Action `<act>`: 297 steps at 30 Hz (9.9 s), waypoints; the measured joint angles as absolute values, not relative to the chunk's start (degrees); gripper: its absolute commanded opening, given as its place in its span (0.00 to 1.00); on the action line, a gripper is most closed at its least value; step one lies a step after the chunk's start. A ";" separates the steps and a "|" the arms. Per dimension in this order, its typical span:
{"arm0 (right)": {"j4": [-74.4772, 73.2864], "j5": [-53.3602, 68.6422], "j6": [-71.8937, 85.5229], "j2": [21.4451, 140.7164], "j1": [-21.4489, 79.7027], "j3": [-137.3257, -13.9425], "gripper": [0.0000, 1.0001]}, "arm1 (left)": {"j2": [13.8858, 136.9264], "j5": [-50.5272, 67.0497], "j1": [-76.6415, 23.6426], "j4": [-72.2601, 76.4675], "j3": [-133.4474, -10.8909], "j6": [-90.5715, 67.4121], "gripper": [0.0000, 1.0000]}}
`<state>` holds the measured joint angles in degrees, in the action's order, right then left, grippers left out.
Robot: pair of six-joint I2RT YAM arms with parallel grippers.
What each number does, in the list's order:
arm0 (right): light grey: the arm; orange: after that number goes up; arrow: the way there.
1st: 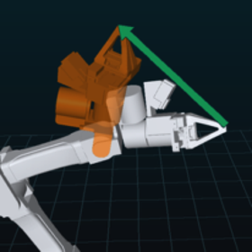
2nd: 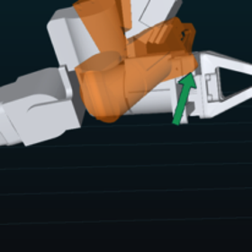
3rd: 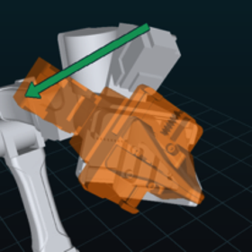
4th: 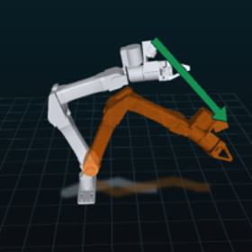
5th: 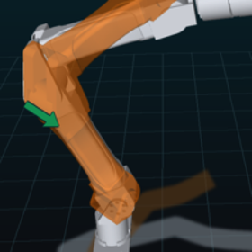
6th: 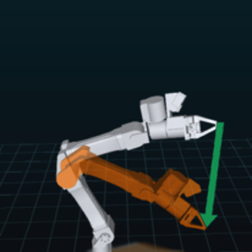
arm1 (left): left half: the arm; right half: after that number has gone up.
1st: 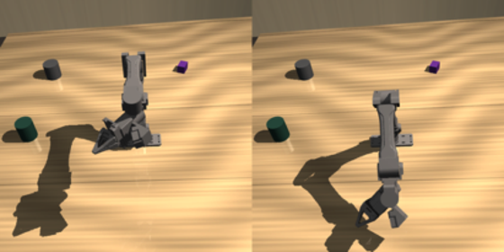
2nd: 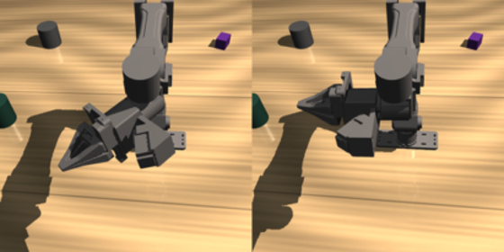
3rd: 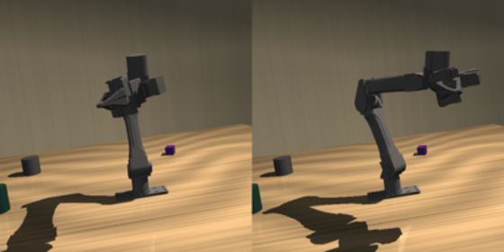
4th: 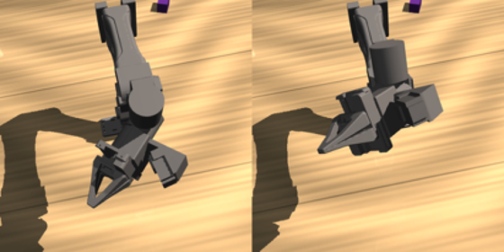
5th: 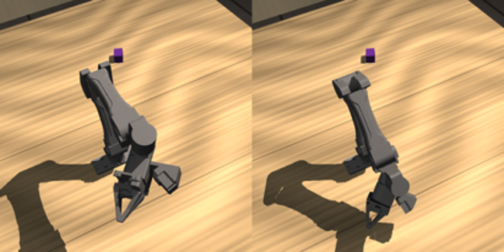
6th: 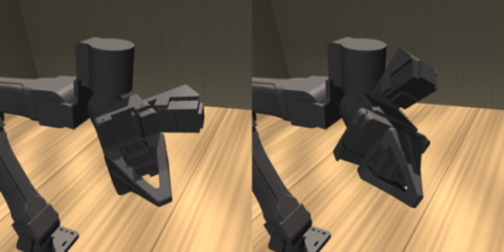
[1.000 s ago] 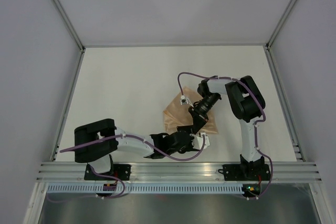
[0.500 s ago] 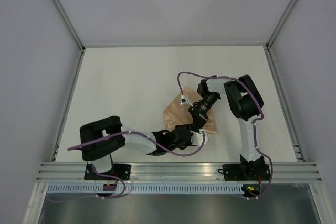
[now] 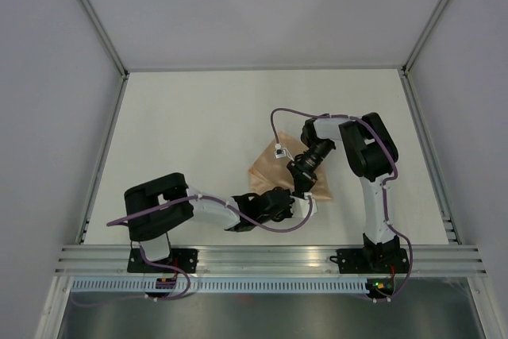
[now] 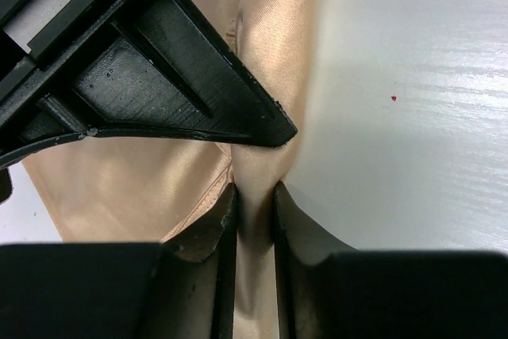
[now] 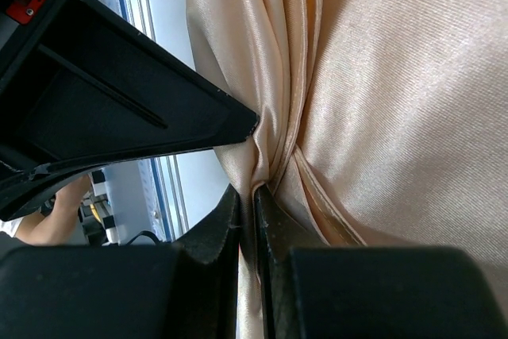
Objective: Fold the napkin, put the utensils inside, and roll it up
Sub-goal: Roll the napkin at the center of the board.
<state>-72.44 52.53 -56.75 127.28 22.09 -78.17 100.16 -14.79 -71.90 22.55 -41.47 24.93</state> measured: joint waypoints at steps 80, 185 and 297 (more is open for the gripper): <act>-8.58 19.99 -47.07 73.97 43.27 -28.49 0.04 | 108.27 47.90 -42.76 7.88 -52.69 -4.67 0.47; -38.04 53.45 -40.42 85.12 1.15 -57.17 0.64 | 106.61 27.57 -52.60 5.65 -56.40 10.61 0.02; -52.99 50.54 -50.72 113.47 25.21 -65.45 0.02 | 94.17 -15.94 -71.83 26.89 -37.10 18.04 0.68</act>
